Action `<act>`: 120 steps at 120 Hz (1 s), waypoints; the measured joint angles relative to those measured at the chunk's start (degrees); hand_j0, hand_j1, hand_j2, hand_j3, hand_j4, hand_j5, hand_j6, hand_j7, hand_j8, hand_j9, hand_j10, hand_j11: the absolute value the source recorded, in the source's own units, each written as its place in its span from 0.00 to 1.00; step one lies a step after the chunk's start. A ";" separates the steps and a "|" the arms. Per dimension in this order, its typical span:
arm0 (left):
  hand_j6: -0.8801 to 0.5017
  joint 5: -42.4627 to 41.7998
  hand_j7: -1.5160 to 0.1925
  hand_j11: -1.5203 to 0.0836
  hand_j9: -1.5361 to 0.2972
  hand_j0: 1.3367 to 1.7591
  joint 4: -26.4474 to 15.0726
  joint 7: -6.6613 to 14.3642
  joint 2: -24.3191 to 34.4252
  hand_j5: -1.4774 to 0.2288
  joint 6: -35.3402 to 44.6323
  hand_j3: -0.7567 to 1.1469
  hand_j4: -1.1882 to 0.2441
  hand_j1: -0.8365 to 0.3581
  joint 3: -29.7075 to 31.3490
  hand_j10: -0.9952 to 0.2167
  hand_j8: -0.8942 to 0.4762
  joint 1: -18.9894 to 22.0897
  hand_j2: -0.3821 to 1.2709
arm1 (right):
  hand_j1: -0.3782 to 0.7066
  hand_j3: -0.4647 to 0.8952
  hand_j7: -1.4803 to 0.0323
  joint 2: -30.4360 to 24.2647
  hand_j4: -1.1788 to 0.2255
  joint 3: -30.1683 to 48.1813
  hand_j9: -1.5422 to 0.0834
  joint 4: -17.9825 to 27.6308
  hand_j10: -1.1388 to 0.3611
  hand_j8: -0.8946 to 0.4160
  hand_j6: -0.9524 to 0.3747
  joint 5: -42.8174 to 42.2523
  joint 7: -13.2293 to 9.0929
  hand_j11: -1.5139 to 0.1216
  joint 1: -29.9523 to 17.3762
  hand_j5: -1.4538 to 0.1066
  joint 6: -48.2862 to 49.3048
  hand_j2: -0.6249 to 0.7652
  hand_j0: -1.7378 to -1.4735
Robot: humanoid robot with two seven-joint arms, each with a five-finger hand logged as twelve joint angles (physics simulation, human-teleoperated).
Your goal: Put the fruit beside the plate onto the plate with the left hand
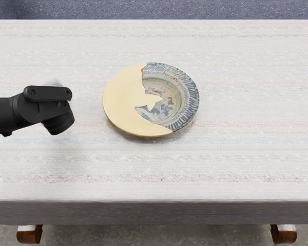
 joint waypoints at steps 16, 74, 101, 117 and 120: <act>0.39 -0.58 0.28 0.28 0.27 0.74 -1.04 0.00 0.06 0.26 -3.19 0.38 0.27 0.44 0.00 0.48 0.45 -2.58 0.44 | 0.07 0.34 0.95 0.00 0.81 0.00 0.92 0.00 0.74 0.66 0.69 0.00 0.00 0.90 0.04 0.90 0.01 0.44 0.30; 0.40 -10.16 0.25 0.23 0.23 0.72 -16.13 -0.08 0.50 0.23 -5.19 0.40 0.25 0.44 1.62 0.48 0.49 -23.53 0.41 | 0.07 0.34 0.95 0.00 0.81 -0.01 0.92 0.00 0.74 0.66 0.69 0.00 0.01 0.90 0.05 0.90 0.02 0.44 0.30; 0.43 -15.38 0.24 0.23 0.23 0.72 -19.57 -0.13 -5.03 0.22 -5.15 0.40 0.25 0.41 1.21 0.50 0.50 -27.96 0.43 | 0.07 0.34 0.95 0.00 0.81 -0.01 0.92 0.00 0.74 0.66 0.69 -0.01 0.00 0.90 0.06 0.90 0.04 0.44 0.30; 0.44 -18.28 0.23 0.22 0.22 0.71 -19.69 -0.09 -9.08 0.22 -4.95 0.40 0.26 0.37 1.11 0.52 0.52 -29.14 0.47 | 0.07 0.34 0.95 0.00 0.81 0.00 0.92 0.00 0.74 0.66 0.69 0.00 0.01 0.90 0.09 0.90 0.03 0.44 0.30; 0.45 -18.46 0.24 0.22 0.22 0.71 -19.57 -0.06 -9.86 0.22 -4.82 0.40 0.26 0.35 1.11 0.53 0.53 -28.93 0.48 | 0.07 0.34 0.95 0.00 0.81 0.00 0.92 0.00 0.74 0.66 0.69 0.00 0.01 0.90 0.10 0.90 0.04 0.44 0.30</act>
